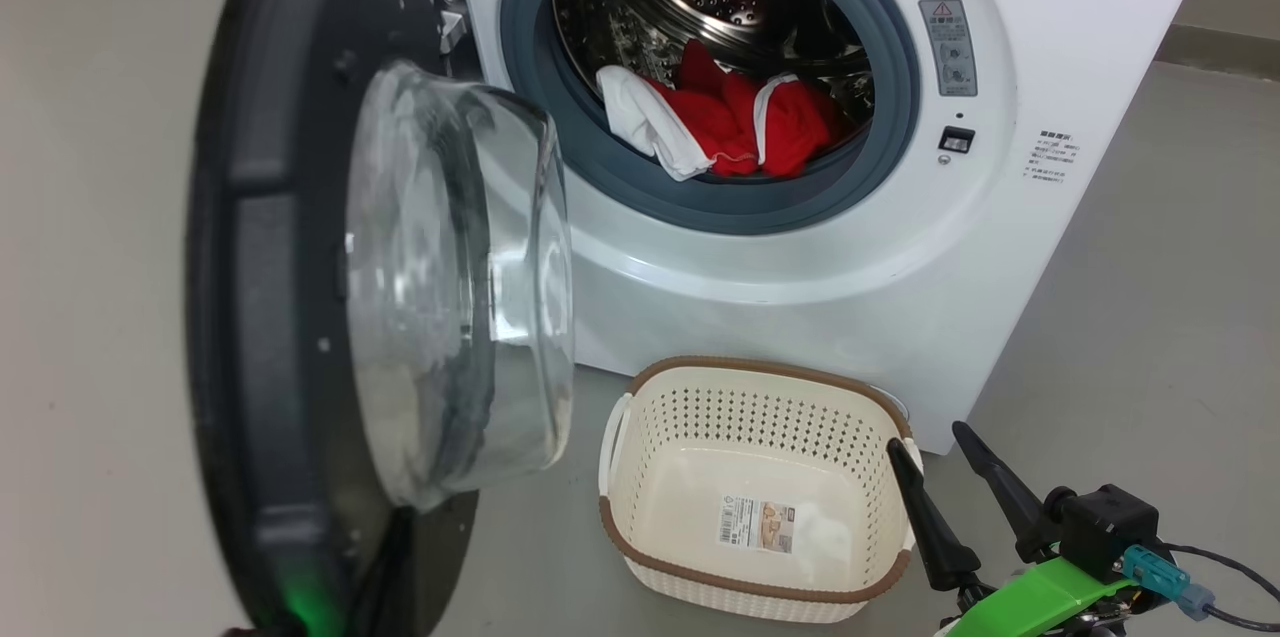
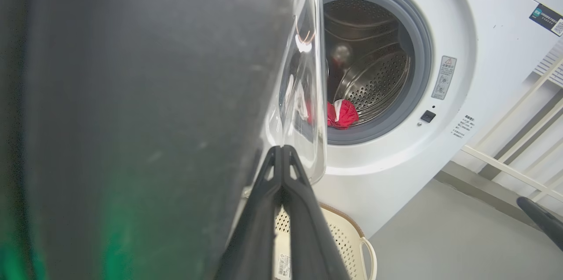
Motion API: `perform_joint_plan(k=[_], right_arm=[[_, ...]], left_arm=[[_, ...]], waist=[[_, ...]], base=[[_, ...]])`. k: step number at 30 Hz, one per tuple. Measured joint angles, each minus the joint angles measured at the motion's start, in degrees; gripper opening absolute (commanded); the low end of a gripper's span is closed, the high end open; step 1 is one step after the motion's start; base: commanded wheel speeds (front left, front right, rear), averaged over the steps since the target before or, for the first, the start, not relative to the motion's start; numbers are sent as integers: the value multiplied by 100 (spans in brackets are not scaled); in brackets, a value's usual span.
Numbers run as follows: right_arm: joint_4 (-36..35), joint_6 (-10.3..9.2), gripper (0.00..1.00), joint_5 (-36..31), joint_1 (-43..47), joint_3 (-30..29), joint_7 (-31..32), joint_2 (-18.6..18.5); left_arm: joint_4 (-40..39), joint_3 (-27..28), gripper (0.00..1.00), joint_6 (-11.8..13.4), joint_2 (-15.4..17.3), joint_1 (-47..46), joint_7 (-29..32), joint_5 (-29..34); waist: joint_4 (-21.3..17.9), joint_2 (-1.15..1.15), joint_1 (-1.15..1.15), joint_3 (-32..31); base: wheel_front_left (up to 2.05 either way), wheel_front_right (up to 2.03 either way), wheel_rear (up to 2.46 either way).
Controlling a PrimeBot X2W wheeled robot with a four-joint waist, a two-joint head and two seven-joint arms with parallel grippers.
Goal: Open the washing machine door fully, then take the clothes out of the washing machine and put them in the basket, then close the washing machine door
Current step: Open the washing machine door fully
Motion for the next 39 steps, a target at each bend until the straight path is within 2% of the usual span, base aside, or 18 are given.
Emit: perform_joint_plan(k=[6,21,39], right_arm=[[-5,0,100,0,0,15,0,0],[-51,0,100,0,-1,25,0,-30],[-89,0,100,-3,-24,40,0,-181]], left_arm=[[66,650,0,98,-15,-1,0,56],[456,2342,0,35,-75,-333,0,-142],[1336,4175,0,-579,-168,-1563,-1,760]], waist=[[-27,0,0,25],[-98,0,0,166],[-206,0,0,512]], base=[[0,0,0],[0,0,0],[0,0,0]])
